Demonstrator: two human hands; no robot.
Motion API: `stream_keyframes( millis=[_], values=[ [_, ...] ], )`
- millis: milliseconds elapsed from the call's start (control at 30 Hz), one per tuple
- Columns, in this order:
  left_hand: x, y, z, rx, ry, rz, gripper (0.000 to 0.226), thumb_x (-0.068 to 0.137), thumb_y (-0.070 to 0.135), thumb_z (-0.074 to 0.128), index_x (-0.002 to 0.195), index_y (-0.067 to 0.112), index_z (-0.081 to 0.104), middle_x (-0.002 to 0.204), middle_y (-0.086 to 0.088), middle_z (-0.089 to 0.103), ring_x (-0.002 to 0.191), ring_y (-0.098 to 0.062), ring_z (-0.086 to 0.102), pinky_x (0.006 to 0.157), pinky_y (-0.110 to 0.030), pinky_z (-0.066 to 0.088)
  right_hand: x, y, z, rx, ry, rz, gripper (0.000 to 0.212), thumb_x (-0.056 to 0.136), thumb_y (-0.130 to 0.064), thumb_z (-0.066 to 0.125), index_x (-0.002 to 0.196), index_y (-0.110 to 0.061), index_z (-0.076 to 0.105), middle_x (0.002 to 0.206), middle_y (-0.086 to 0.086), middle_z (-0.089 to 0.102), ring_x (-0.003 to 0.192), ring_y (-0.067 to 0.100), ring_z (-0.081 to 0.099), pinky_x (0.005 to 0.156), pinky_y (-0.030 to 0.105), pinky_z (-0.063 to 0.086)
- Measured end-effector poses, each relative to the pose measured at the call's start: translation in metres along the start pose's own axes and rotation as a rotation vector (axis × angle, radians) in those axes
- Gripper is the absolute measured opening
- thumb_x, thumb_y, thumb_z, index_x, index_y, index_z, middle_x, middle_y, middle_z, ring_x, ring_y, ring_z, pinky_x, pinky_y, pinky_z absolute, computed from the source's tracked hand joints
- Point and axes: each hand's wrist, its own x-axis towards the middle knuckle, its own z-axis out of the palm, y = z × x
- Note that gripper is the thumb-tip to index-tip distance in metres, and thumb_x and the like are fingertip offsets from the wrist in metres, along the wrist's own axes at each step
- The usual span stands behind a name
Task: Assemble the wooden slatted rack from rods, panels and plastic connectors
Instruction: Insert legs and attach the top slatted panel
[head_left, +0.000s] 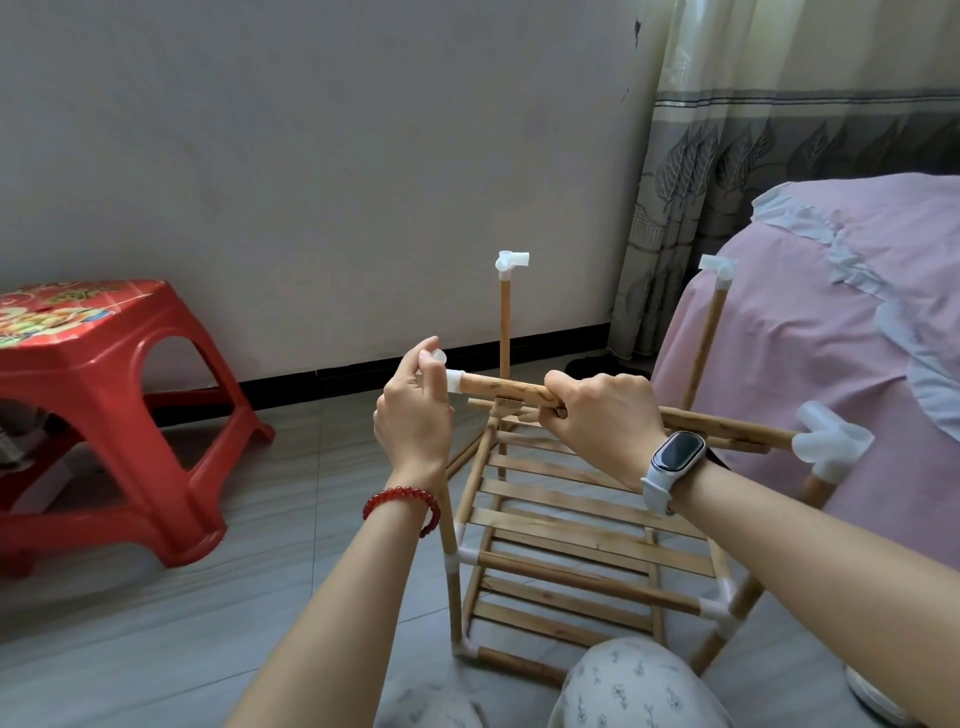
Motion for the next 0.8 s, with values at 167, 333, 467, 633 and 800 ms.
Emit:
stream_keyframes(
  millis=[167,333,467,633,800],
  values=[
    [0.003,0.002,0.001,0.108,0.006,0.026,0.037,0.099,0.032,0.033,0.123,0.024,0.06,0.083,-0.008,0.071,0.083,-0.022,0.066,0.07,-0.029,0.048,0.014,0.004,-0.009,-0.015,-0.068,-0.077,0.027,0.092,-0.042,0.04,0.092,-0.02,0.055,0.065,-0.003,0.048,0.061,0.022,0.048,0.057,0.028,0.031],
    [0.004,0.008,0.008,0.185,-0.012,0.019,0.04,0.099,0.034,0.03,0.126,0.024,0.058,0.091,-0.01,0.072,0.089,-0.027,0.065,0.082,-0.041,0.05,0.033,0.011,-0.022,-0.069,-0.128,-0.135,0.024,0.092,-0.039,0.043,0.094,-0.019,0.056,0.075,0.001,0.059,0.072,0.026,0.059,0.059,0.03,0.033],
    [0.006,0.008,0.01,0.217,-0.049,0.025,0.04,0.099,0.034,0.03,0.127,0.024,0.057,0.089,-0.01,0.072,0.089,-0.028,0.065,0.081,-0.039,0.05,0.028,0.008,-0.015,-0.053,-0.116,-0.118,0.024,0.093,-0.039,0.041,0.095,-0.019,0.055,0.067,-0.003,0.048,0.063,0.023,0.05,0.058,0.03,0.032],
    [0.002,0.011,0.01,0.235,-0.161,0.039,0.041,0.1,0.038,0.027,0.13,0.027,0.052,0.101,-0.006,0.07,0.096,-0.024,0.062,0.079,-0.037,0.046,0.016,0.018,-0.012,-0.047,-0.089,-0.091,0.031,0.095,-0.045,0.034,0.096,-0.018,0.05,0.08,0.0,0.064,0.074,0.024,0.061,0.061,0.03,0.035],
    [0.002,0.022,0.008,0.355,-0.096,0.092,0.033,0.099,0.027,0.037,0.122,0.017,0.057,0.126,-0.006,0.047,0.107,-0.025,0.051,0.085,-0.037,0.04,-0.002,0.036,-0.038,0.039,-0.184,-0.121,0.046,0.09,-0.055,0.042,0.127,-0.027,0.045,0.108,-0.006,0.057,0.103,0.016,0.051,0.093,0.037,0.034]
  ],
)
